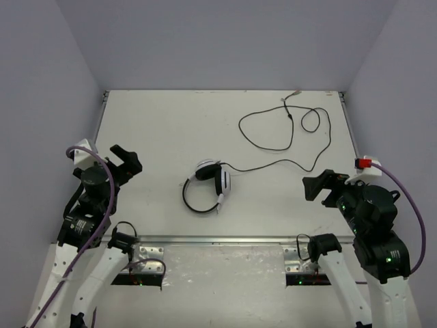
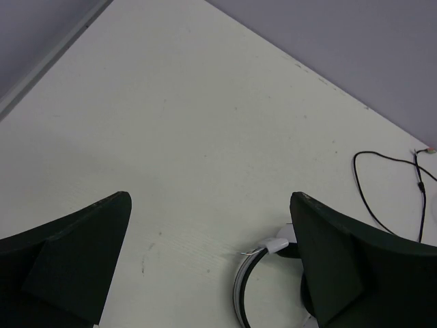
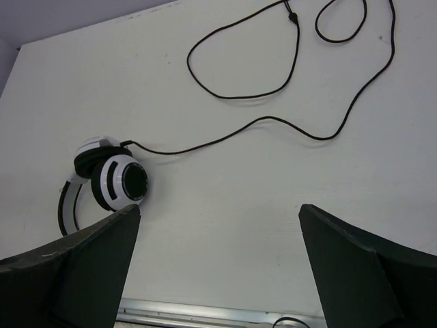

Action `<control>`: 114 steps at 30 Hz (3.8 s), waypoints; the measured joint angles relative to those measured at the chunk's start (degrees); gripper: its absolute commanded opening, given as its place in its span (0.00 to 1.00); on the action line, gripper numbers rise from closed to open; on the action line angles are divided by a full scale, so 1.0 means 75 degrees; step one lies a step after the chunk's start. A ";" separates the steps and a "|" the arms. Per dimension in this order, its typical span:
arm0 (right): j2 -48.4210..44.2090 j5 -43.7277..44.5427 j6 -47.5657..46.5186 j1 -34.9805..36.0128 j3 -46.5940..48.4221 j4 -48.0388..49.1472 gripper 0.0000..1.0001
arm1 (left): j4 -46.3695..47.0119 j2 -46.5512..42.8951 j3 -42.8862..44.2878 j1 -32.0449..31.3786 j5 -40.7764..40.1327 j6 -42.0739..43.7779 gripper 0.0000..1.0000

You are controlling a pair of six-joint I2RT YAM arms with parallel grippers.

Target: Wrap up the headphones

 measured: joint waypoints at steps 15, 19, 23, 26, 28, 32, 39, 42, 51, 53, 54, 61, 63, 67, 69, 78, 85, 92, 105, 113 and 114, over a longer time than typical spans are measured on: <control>0.0073 -0.0195 0.0259 0.0000 -0.0131 0.0012 0.99 | -0.0583 0.0428 0.0332 0.0000 -0.0653 -0.0664 1.00; 0.0667 -0.0428 0.0289 0.0000 -0.0154 -0.0023 0.99 | -0.0399 0.1419 0.0262 -0.0038 -0.0099 -0.1469 1.00; 0.1008 -0.0743 0.0280 0.0000 -0.0303 -0.0038 0.99 | -0.0009 0.2500 -0.0673 -0.1029 0.0105 -0.2684 1.00; 0.1224 -0.1040 0.0245 0.0000 -0.0353 -0.0044 0.99 | -0.0108 0.3654 -0.0935 -0.2923 -0.0318 -0.3920 1.00; 0.1332 -0.1297 0.0198 0.0000 -0.0396 -0.0038 0.99 | -0.0455 0.4511 -0.0764 -0.4118 -0.0667 -0.4884 1.00; 0.1355 -0.1617 0.0105 0.0000 -0.0469 -0.0067 0.99 | -0.1259 0.6199 0.0006 -0.5222 -0.1177 -0.6653 1.00; 0.1186 -0.1990 0.0052 0.0000 -0.0466 -0.0067 0.99 | -0.0868 0.7694 -0.0006 -0.5386 -0.1317 -0.7673 0.74; 0.1186 -0.2124 0.0050 0.0000 -0.0466 -0.0058 0.99 | -0.0527 0.8113 -0.0079 -0.5386 -0.1274 -0.7810 0.54; 0.1186 -0.2844 0.0140 0.0000 -0.0606 0.0300 0.99 | -0.0099 0.8524 -0.0198 -0.5415 -0.1387 -0.7761 0.00; 0.1160 -0.3246 0.0289 0.0000 -0.0828 0.0629 0.99 | -0.0242 0.8329 -0.0221 -0.5517 -0.1492 -0.7810 0.00; 0.1105 -0.3410 0.0361 0.0000 -0.1005 0.0866 0.99 | -0.0411 0.8128 -0.0207 -0.5595 -0.1580 -0.7790 0.00; 0.0554 -0.4727 0.1096 -0.0003 -0.3022 0.3314 0.99 | -0.2448 0.6062 0.1341 -0.5995 -0.2235 -0.5205 0.00; 0.0679 -0.5438 0.1486 -0.0003 -0.3748 0.4779 0.99 | -0.2600 0.5569 0.2031 -0.5995 -0.2387 -0.4237 0.00; 0.1084 -0.6350 0.1521 0.0003 -0.4401 0.6633 0.99 | -0.2541 0.4398 0.2868 -0.5995 -0.2413 -0.2165 0.09; 0.1125 -0.6569 0.1209 0.0003 -0.4401 0.7122 0.99 | -0.2495 0.3654 0.3037 -0.5992 -0.2226 -0.1169 0.05; 0.1437 -0.7399 0.0350 0.0775 -0.4112 0.8883 0.99 | -0.2696 0.2512 0.4389 -0.5995 -0.1507 0.1011 0.00; 0.2104 -0.6968 -0.0714 0.2011 -0.3657 0.8953 0.95 | -0.3034 0.3165 0.4835 -0.5995 -0.1629 0.1169 0.00; 0.3246 -0.6586 -0.0927 0.2416 -0.3660 0.9801 0.94 | -0.3077 0.3710 0.4896 -0.5995 -0.1396 0.1186 0.01; 0.4989 -0.5680 -0.0927 0.4030 -0.5173 1.1998 0.27 | -0.2888 0.3602 0.5750 -0.5995 -0.2728 0.0507 0.00; 0.3485 -0.4062 -0.0726 0.4826 -0.6181 1.0928 0.01 | -0.1775 0.3401 0.5013 -0.5974 -0.5531 0.0927 0.00; 0.3077 -0.3529 -0.0839 0.5001 -0.5951 1.0354 0.01 | -0.1547 0.3433 0.4776 -0.5913 -0.5834 0.1078 0.00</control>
